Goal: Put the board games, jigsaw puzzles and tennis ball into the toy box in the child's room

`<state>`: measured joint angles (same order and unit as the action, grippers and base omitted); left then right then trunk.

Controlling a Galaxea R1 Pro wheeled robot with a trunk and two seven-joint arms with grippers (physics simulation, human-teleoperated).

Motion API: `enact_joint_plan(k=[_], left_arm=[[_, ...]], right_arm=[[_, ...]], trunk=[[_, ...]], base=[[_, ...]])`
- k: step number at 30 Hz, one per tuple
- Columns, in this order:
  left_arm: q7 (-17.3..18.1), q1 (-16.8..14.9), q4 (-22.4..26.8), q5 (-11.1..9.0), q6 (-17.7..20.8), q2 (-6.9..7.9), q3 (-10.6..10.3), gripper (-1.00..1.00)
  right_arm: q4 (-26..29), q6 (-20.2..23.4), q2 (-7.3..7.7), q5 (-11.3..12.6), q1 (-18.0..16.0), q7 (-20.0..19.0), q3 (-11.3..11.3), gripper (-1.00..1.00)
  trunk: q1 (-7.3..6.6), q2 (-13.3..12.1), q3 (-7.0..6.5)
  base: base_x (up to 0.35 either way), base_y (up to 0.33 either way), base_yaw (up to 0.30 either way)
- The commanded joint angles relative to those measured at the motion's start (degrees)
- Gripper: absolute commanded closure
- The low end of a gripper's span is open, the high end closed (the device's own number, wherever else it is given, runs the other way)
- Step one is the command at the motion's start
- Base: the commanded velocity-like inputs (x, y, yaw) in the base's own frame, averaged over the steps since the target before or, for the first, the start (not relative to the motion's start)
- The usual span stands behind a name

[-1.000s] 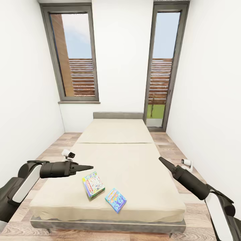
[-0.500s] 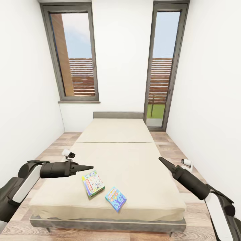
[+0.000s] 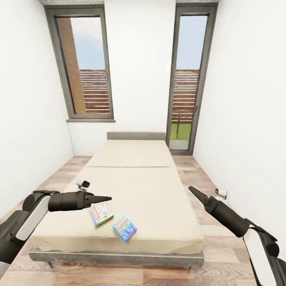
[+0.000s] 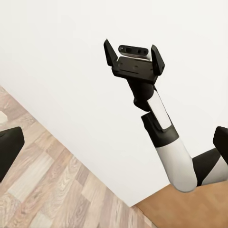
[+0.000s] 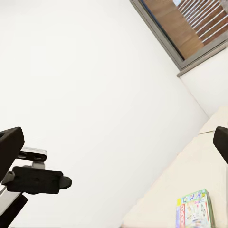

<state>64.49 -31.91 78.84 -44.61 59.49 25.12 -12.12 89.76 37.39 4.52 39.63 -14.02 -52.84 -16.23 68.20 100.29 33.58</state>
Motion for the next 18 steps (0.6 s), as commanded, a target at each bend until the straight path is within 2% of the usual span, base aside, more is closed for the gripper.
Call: enact_joint_plan(k=[1, 6, 9, 12, 14, 15, 17, 18], left_arm=[[0.03, -0.07, 0.0, -0.13, 0.28, 0.03, -0.06, -1.0], [-0.22, -0.04, -0.38, -0.11, 0.22, -0.18, -0.13, -1.0], [-0.61, -0.01, -1.06, 0.11, 0.15, -1.09, -0.15, -1.0], [-3.14, -0.06, -4.75, 0.25, 0.13, -3.41, 0.07, -1.0], [-6.04, -0.18, -8.85, 0.19, 0.12, -5.41, 0.25, -1.0], [-8.27, -0.24, -11.73, 0.12, 0.11, -6.94, 0.4, -1.0], [-10.51, -0.28, -14.4, 0.06, 0.09, -8.39, 0.64, -1.0], [-12.73, -0.3, -16.7, 0.03, 0.03, -9.62, 1.17, -1.0]], right_arm=[[-0.02, 0.39, 0.01, 0.29, -0.04, -0.02, -0.03, -1.0], [-0.02, 0.35, -0.02, 0.27, -0.01, 0.34, 0.03, -1.0], [-0.02, 0.32, -0.03, 0.27, -0.01, 0.53, 0.1, -1.0], [-0.02, 0.32, -0.09, 0.25, -0.03, 0.76, 0.07, -1.0], [-0.02, 0.39, -0.09, 0.31, -0.03, 1.01, -0.05, -1.0], [-0.05, 0.47, -0.04, 0.39, -0.04, 1.22, -0.14, -1.0], [-0.07, 0.55, 0.09, 0.44, -0.04, 1.47, -0.22, -1.0], [-0.08, 0.61, 0.24, 0.47, -0.04, 1.67, -0.3, -1.0]], trunk=[[-0.03, 0.03, 0.06], [-0.03, 0.03, 0.06], [-0.03, 0.03, 0.06], [-0.03, 0.03, 0.06], [-0.03, 0.03, 0.06], [-0.03, 0.03, 0.06], [-0.03, 0.03, 0.06], [-0.03, 0.03, 0.06]], base=[[-0.176, -0.184, 0.0], [-0.077, -0.081, 0.0], [-0.019, -0.02, 0.0], [-0.007, -0.007, 0.0], [-0.003, -0.003, 0.0], [-0.002, -0.002, 0.0], [-0.001, -0.001, 0.0], [0.0, 0.0, 0.0]])
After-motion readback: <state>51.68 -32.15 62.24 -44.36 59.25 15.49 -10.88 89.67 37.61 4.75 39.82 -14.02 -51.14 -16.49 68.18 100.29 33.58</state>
